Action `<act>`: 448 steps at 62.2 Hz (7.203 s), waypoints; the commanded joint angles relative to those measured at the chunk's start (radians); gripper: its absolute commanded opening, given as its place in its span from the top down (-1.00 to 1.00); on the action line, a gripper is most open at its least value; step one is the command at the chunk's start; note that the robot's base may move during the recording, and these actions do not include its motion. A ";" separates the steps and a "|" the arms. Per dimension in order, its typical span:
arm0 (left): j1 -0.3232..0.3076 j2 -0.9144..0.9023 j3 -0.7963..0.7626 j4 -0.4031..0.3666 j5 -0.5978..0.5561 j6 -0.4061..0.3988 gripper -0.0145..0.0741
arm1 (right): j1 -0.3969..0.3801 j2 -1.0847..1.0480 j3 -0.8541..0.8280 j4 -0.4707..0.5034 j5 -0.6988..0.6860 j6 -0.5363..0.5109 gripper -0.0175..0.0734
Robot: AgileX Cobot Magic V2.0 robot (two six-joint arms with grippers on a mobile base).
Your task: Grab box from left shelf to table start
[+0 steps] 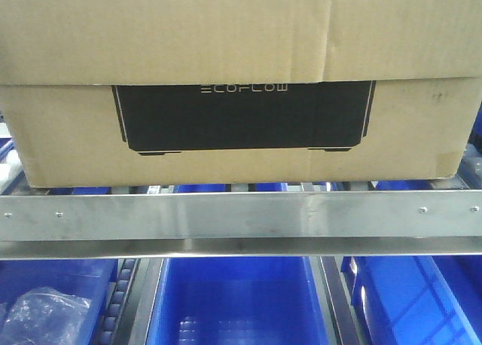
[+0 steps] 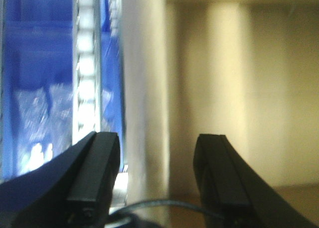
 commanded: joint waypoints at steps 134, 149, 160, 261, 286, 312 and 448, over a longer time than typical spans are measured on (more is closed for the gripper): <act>0.000 -0.045 -0.032 0.068 0.011 -0.295 0.90 | -0.005 -0.010 -0.018 0.000 -0.090 -0.005 0.50; 0.000 -0.045 -0.032 0.068 0.011 -0.324 0.90 | -0.005 -0.010 -0.018 0.000 -0.094 -0.005 0.50; 0.000 -0.045 -0.032 0.068 0.014 -0.327 0.90 | -0.005 -0.010 -0.018 0.000 -0.099 -0.005 0.50; 0.000 -0.045 -0.032 0.068 0.006 -0.321 0.90 | 0.003 0.662 -0.955 0.110 0.729 -0.155 -0.12; 0.000 -0.045 -0.032 0.068 0.003 -0.321 0.90 | 0.005 0.988 -1.269 0.205 0.758 -0.155 -0.12; 0.000 -0.045 -0.032 0.068 0.003 -0.321 0.90 | 0.031 1.192 -1.441 0.224 0.784 -0.155 -0.12; 0.000 -0.045 -0.032 0.068 -0.001 -0.312 0.90 | 0.096 1.553 -1.696 0.097 0.981 -0.088 -0.06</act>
